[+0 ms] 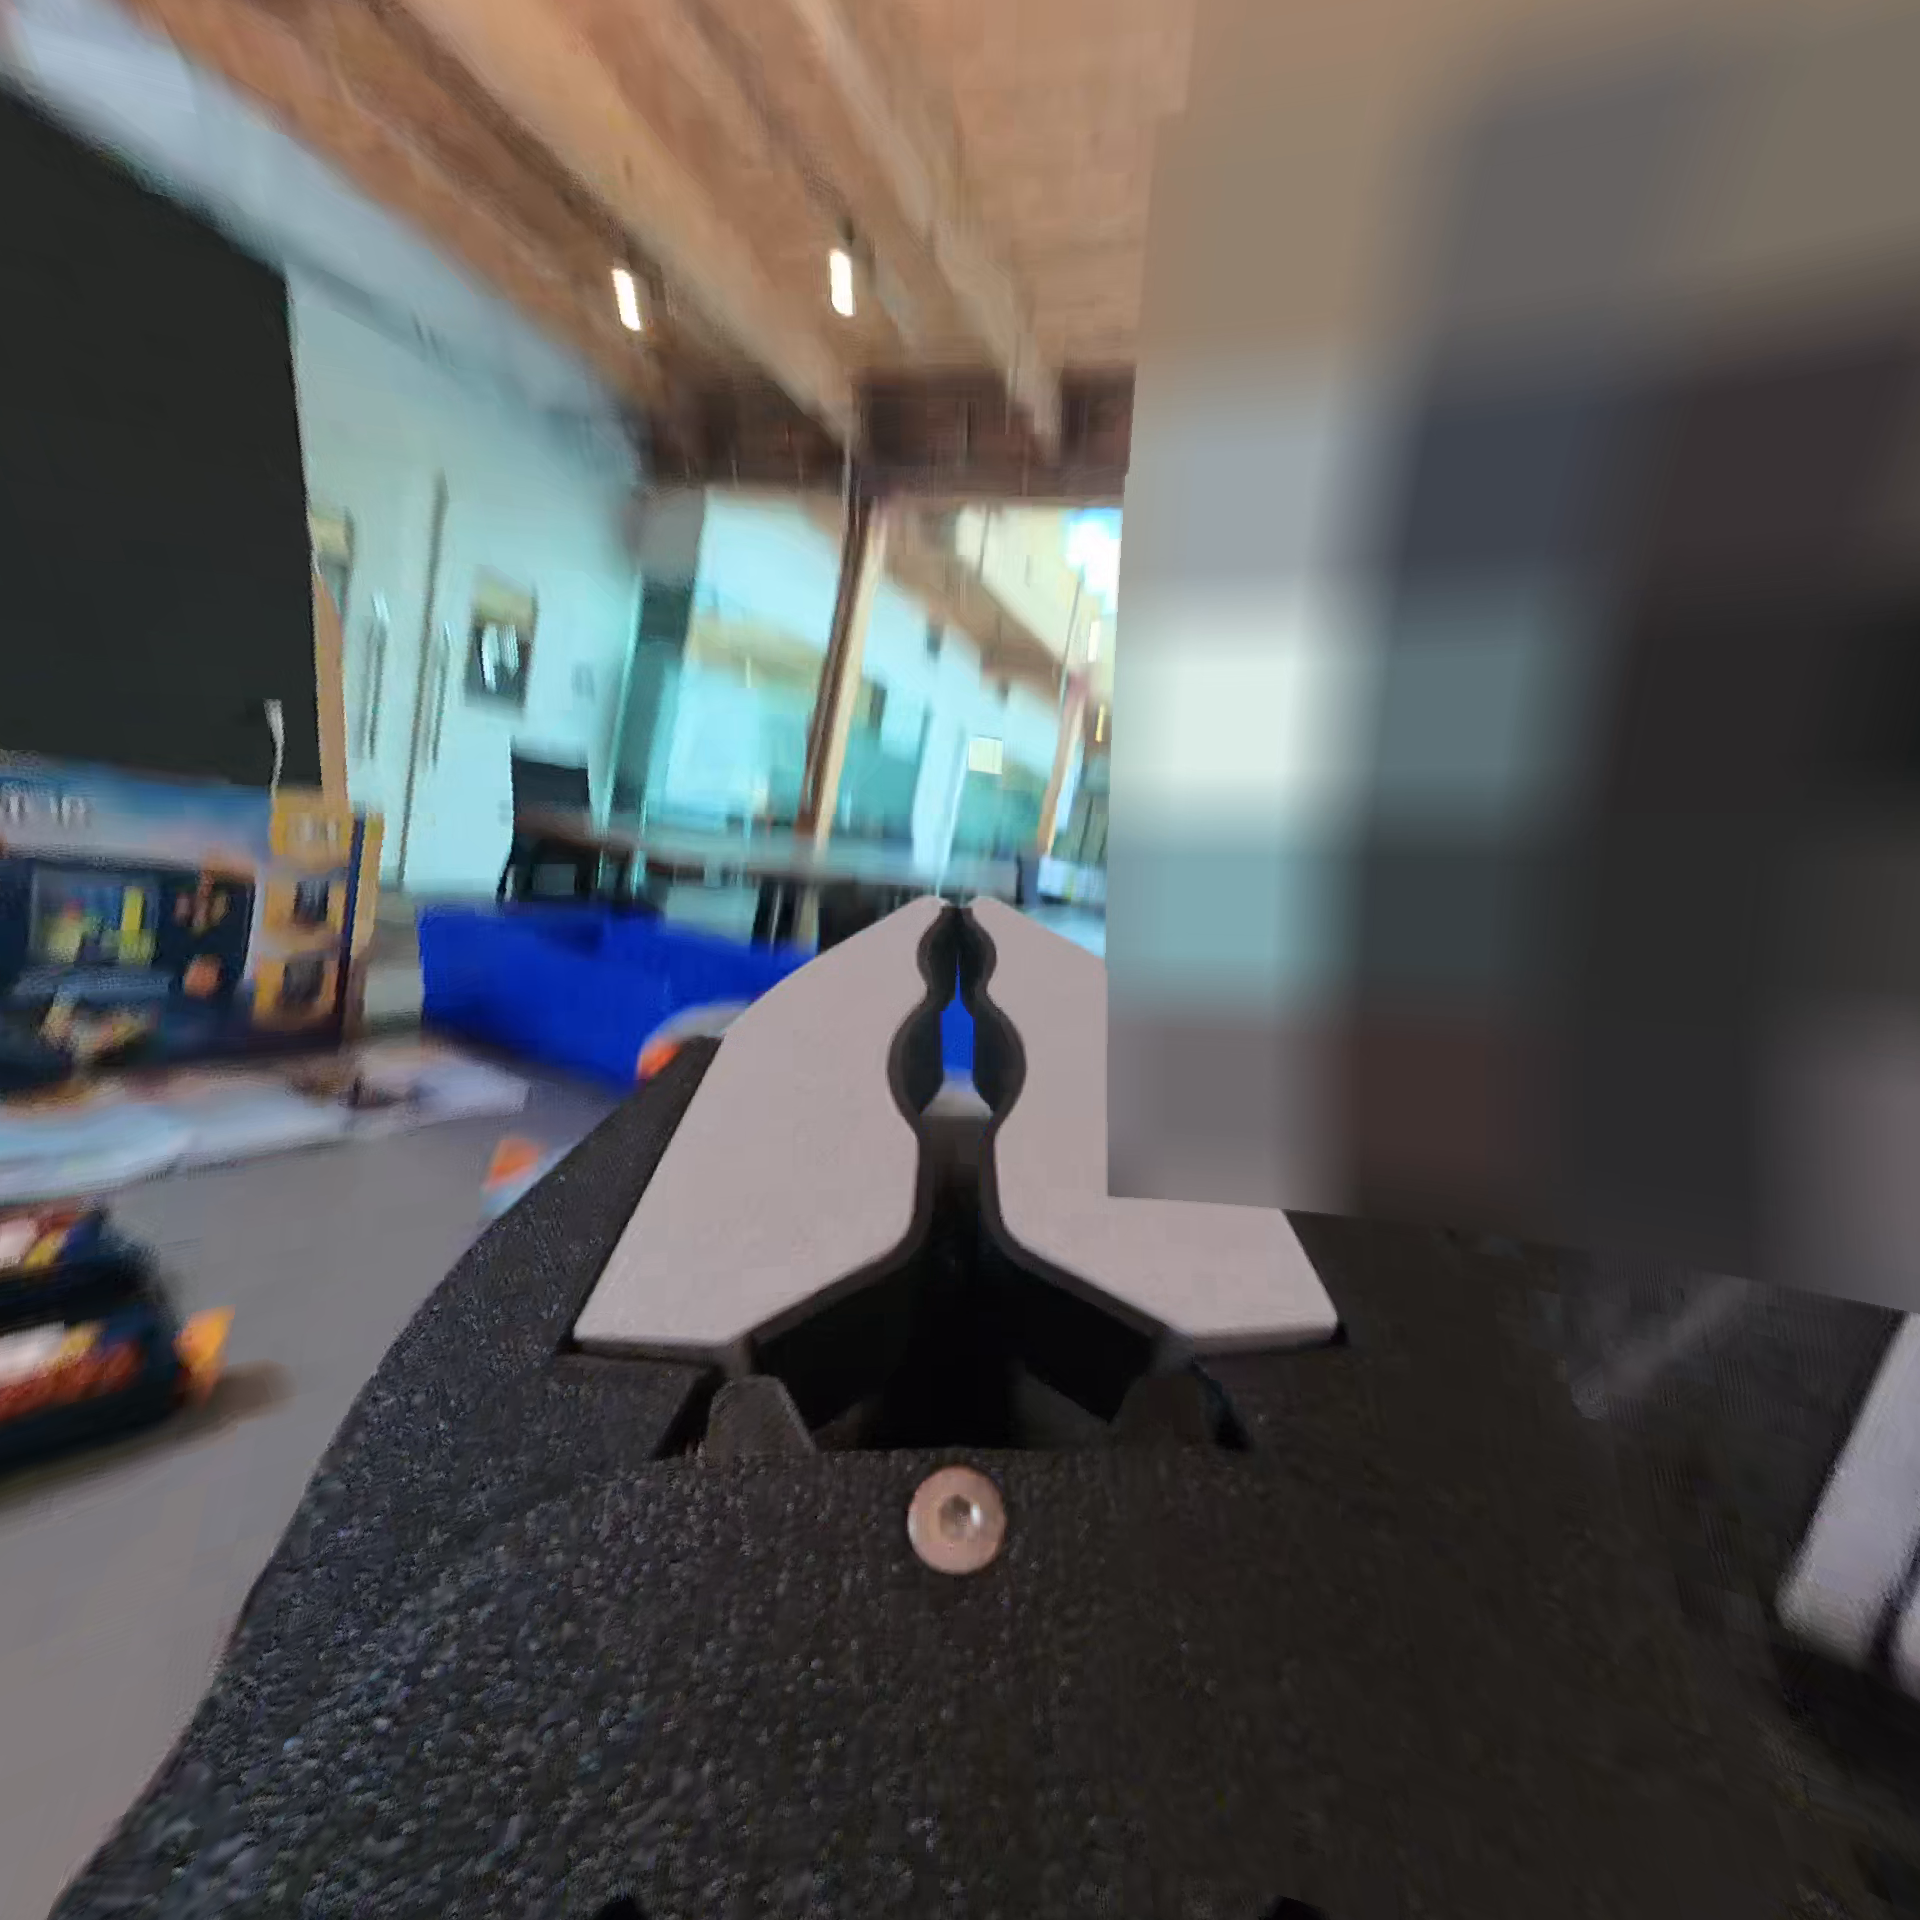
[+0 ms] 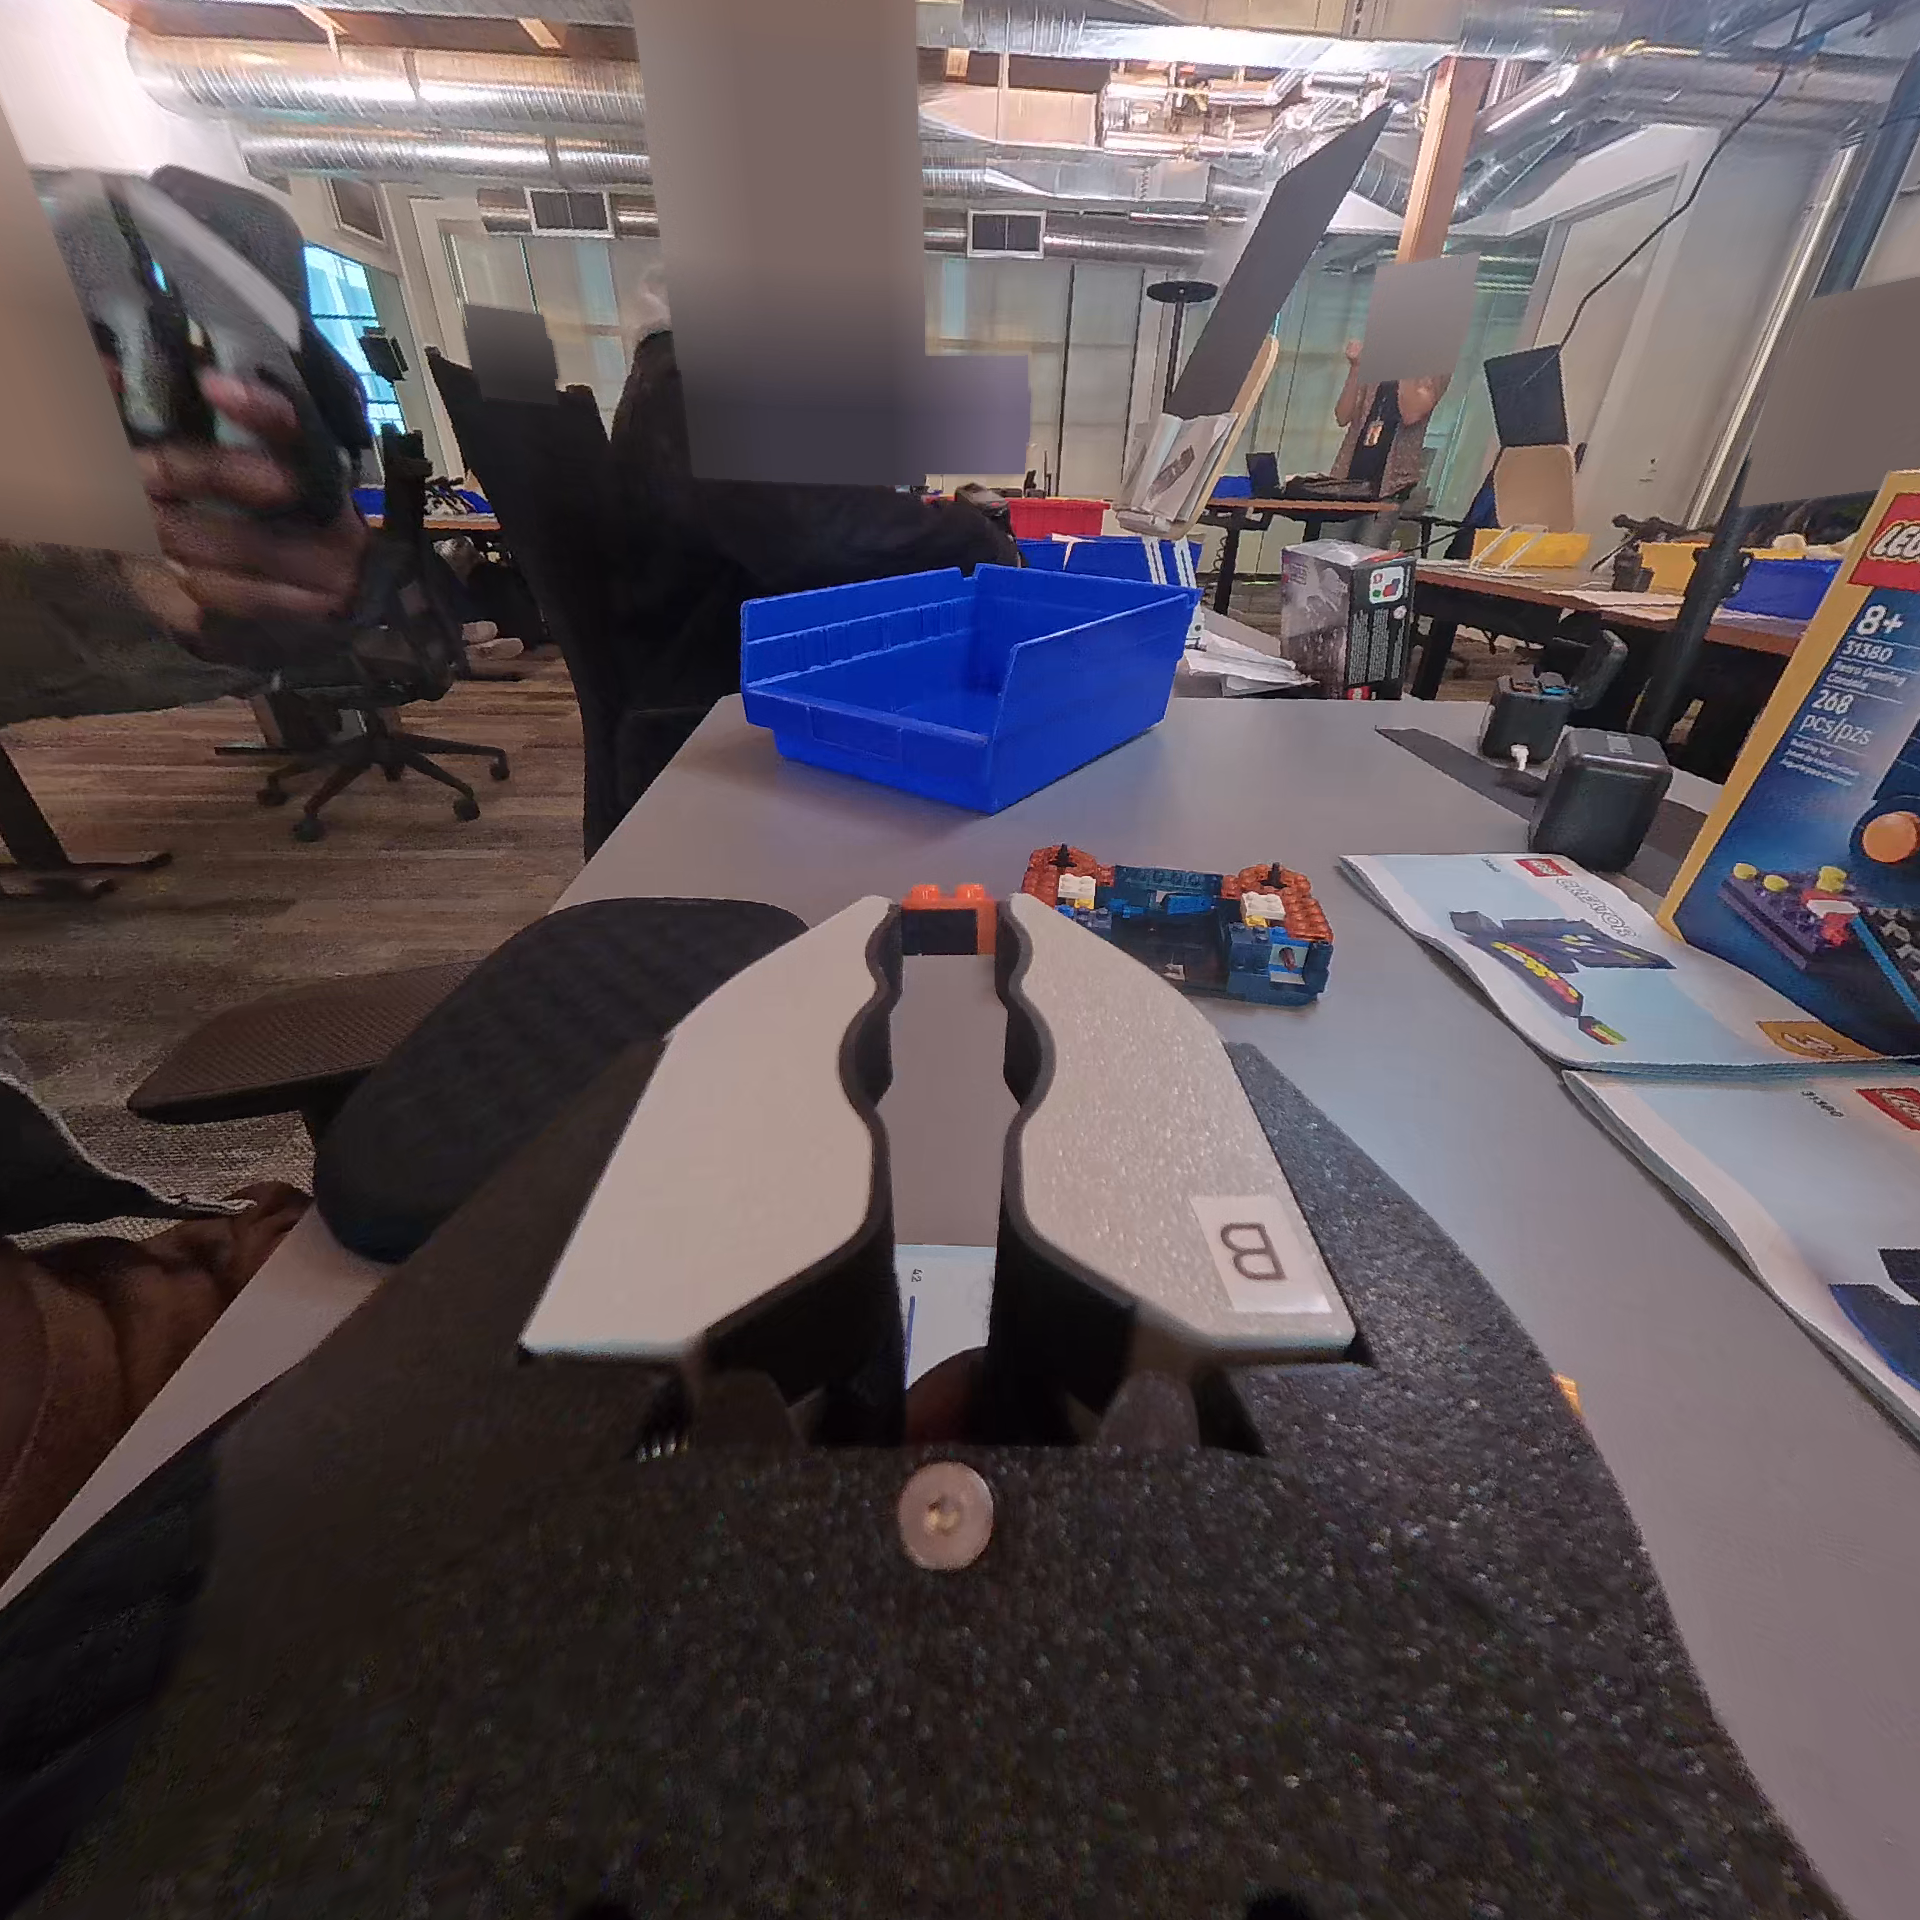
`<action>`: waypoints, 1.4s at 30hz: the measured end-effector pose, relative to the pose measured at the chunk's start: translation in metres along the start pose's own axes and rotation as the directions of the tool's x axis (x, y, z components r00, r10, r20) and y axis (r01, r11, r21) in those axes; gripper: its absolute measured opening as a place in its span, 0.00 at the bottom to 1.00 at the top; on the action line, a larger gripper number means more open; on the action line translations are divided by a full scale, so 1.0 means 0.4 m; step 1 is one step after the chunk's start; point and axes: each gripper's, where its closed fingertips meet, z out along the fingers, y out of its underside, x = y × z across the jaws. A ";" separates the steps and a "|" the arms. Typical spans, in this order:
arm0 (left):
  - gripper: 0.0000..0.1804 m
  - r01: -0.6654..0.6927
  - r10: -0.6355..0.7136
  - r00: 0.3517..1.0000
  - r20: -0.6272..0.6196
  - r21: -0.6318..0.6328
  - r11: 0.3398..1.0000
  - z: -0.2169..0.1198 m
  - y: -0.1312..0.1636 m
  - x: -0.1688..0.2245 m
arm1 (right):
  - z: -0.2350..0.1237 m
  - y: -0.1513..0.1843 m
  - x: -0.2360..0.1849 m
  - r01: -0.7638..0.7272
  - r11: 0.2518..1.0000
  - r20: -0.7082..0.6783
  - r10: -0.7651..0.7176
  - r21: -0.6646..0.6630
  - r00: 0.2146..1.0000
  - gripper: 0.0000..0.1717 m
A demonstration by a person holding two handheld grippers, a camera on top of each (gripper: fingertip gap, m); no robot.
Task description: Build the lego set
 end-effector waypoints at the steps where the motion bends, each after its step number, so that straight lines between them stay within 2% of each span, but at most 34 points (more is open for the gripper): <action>1: 0.00 -0.030 0.034 0.999 0.019 -0.183 0.983 -0.032 0.058 -0.019 | -0.001 -0.002 0.000 0.001 1.000 0.000 -0.001 0.003 1.000 0.09; 2: 0.00 -0.052 0.076 0.996 0.044 -0.397 0.916 -0.087 0.129 -0.047 | 0.000 -0.004 -0.001 0.002 1.000 0.002 -0.002 0.006 1.000 0.09; 3: 0.00 -0.042 0.117 0.990 0.083 -0.612 0.790 -0.170 0.207 -0.084 | 0.000 -0.005 -0.003 0.002 1.000 0.003 -0.002 0.007 1.000 0.09; 4: 0.00 -0.011 0.190 0.972 0.141 -0.775 0.632 -0.266 0.274 -0.131 | 0.001 -0.004 -0.004 0.004 1.000 0.004 -0.004 0.005 1.000 0.09; 5: 0.00 0.023 0.252 0.953 0.166 -0.872 0.488 -0.355 0.327 -0.164 | 0.002 -0.003 -0.005 0.008 1.000 0.004 -0.008 0.001 1.000 0.09; 6: 0.00 0.070 0.261 0.946 0.190 -0.910 0.408 -0.415 0.368 -0.180 | 0.002 0.000 -0.005 0.011 1.000 0.004 -0.011 -0.004 1.000 0.09; 8: 0.00 0.174 0.228 0.934 0.275 -0.908 0.382 -0.469 0.426 -0.201 | 0.003 0.004 -0.002 0.015 1.000 -0.001 -0.015 -0.012 1.000 0.09; 9: 0.03 0.202 0.219 0.930 0.297 -0.906 0.373 -0.485 0.445 -0.209 | 0.002 0.006 0.001 0.014 1.000 -0.006 -0.014 -0.015 1.000 0.09; 12: 0.07 0.209 0.240 0.928 0.284 -0.933 0.294 -0.529 0.472 -0.221 | -0.003 0.006 0.008 0.005 1.000 -0.018 -0.006 -0.008 1.000 0.09; 17: 0.09 0.222 0.205 0.934 0.293 -0.924 0.311 -0.536 0.480 -0.215 | -0.002 0.008 0.007 0.005 1.000 -0.013 -0.005 -0.011 1.000 0.09; 23: 0.12 0.320 0.143 0.908 0.393 -0.873 0.369 -0.568 0.519 -0.230 | 0.000 0.009 0.002 0.021 1.000 -0.009 -0.021 -0.022 1.000 0.09; 26: 0.11 0.348 0.205 0.878 0.431 -0.872 0.343 -0.607 0.539 -0.255 | 0.000 0.010 0.003 0.020 1.000 -0.010 -0.020 -0.023 1.000 0.09; 28: 0.12 0.364 0.130 0.890 0.436 -0.854 0.371 -0.595 0.550 -0.235 | -0.001 0.011 0.004 0.018 1.000 -0.011 -0.019 -0.022 1.000 0.09; 29: 0.08 0.382 0.085 0.892 0.444 -0.840 0.386 -0.586 0.554 -0.222 | -0.001 0.011 0.004 0.018 1.000 -0.012 -0.019 -0.023 1.000 0.09; 31: 0.07 0.386 0.063 0.895 0.441 -0.839 0.384 -0.587 0.553 -0.209 | -0.001 0.011 0.004 0.019 1.000 -0.011 -0.019 -0.024 1.000 0.09; 33: 0.18 0.367 -0.030 0.922 0.386 -0.845 0.389 -0.574 0.541 -0.168 | -0.001 0.012 0.004 0.019 1.000 -0.012 -0.019 -0.025 1.000 0.09; 35: 0.20 0.399 -0.086 0.913 0.398 -0.830 0.391 -0.571 0.526 -0.156 | -0.001 0.012 0.005 0.018 1.000 -0.013 -0.019 -0.024 1.000 0.09; 37: 0.20 0.387 -0.049 0.915 0.400 -0.836 0.388 -0.579 0.513 -0.168 | 0.000 0.012 0.005 0.018 1.000 -0.013 -0.019 -0.024 1.000 0.09; 39: 0.19 0.312 0.038 0.932 0.359 -0.854 0.417 -0.568 0.482 -0.186 | 0.000 0.012 0.005 0.019 1.000 -0.013 -0.019 -0.025 1.000 0.09; 42: 0.17 0.102 0.232 0.933 0.276 -0.820 0.563 -0.480 0.376 -0.230 | 0.002 0.012 0.002 0.021 0.999 -0.009 -0.022 -0.027 1.000 0.09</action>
